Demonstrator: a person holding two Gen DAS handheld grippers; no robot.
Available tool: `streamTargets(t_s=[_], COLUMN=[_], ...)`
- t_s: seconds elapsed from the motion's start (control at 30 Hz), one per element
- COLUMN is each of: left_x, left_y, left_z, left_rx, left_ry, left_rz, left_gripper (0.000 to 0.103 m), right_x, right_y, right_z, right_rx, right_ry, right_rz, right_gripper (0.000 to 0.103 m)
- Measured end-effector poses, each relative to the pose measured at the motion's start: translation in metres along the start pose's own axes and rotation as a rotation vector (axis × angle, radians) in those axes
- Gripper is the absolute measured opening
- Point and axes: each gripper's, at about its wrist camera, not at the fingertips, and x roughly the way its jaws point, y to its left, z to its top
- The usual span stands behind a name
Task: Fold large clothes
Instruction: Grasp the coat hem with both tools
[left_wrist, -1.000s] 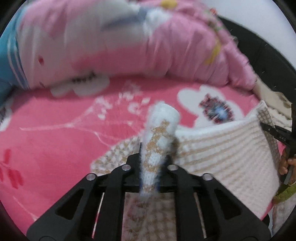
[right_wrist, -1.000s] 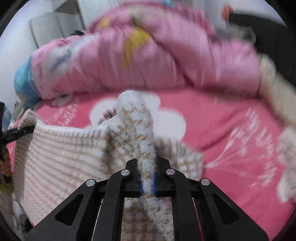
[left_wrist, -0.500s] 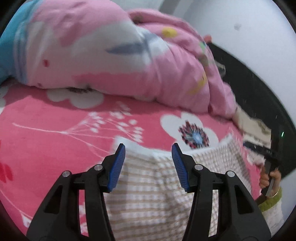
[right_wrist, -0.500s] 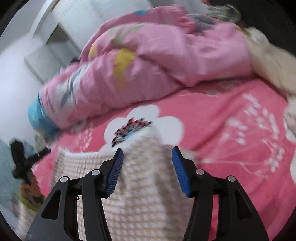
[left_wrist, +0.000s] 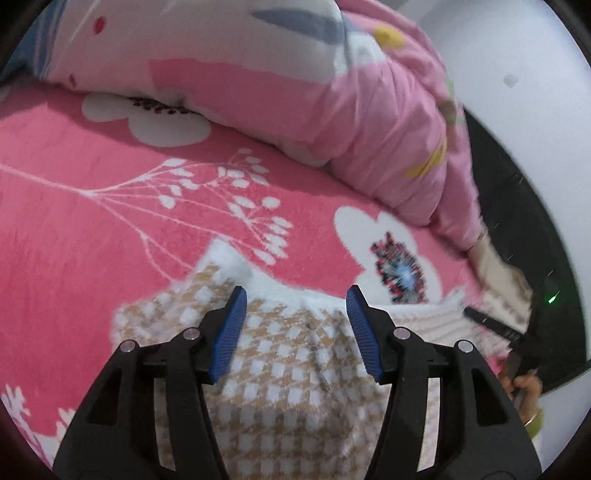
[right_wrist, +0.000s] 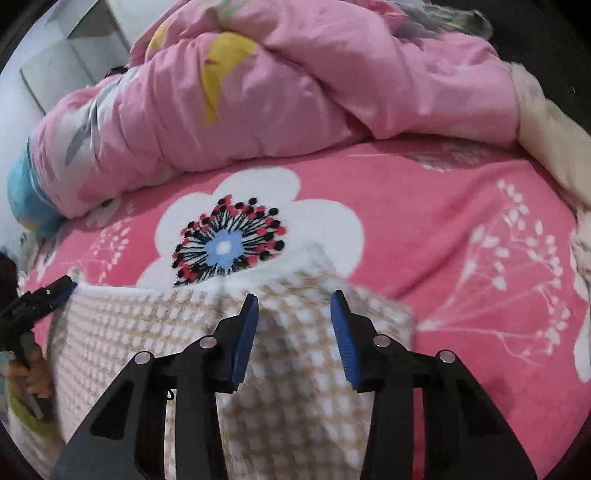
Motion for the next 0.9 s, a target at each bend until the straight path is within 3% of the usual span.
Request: streamTargets(t_s=[0.07, 0.17, 0.3, 0.37, 0.43, 0.53, 0.63, 0.73, 0.9], left_x=[-0.008, -0.009, 0.002, 0.009, 0.022, 0.027, 0.007, -0.028, -0.086], left_y=[-0.002, -0.007, -0.006, -0.003, 0.005, 0.011, 0.011, 0.004, -0.030], left_z=[-0.001, -0.002, 0.004, 0.007, 0.009, 0.009, 0.009, 0.002, -0.039], left_rx=[0.014, 0.042, 0.033, 0.021, -0.006, -0.032, -0.037, 0.009, 0.160], left_ry=[-0.013, -0.015, -0.013, -0.012, 0.006, 0.018, -0.010, -0.052, -0.064], left_rz=[-0.001, -0.006, 0.003, 0.013, 0.027, 0.013, -0.004, -0.001, -0.027], left_gripper=[0.056, 0.056, 0.056, 0.056, 0.056, 0.056, 0.056, 0.056, 0.056], right_x=[-0.017, -0.022, 0.001, 0.025, 0.049, 0.050, 0.019, -0.024, -0.088], right_y=[0.012, 0.040, 0.073, 0.074, 0.065, 0.055, 0.052, 0.052, 0.056], right_z=[0.001, 0.005, 0.008, 0.009, 0.009, 0.013, 0.016, 0.005, -0.055], right_rx=[-0.048, -0.102, -0.172, -0.158, -0.125, -0.058, -0.035, -0.070, -0.170], right_ry=[-0.042, -0.058, -0.023, 0.019, 0.052, 0.062, 0.020, -0.033, -0.053], right_rz=[-0.052, -0.011, -0.012, -0.034, -0.049, -0.016, -0.070, -0.065, -0.016], right_gripper=[0.040, 0.041, 0.041, 0.042, 0.049, 0.051, 0.053, 0.055, 0.058])
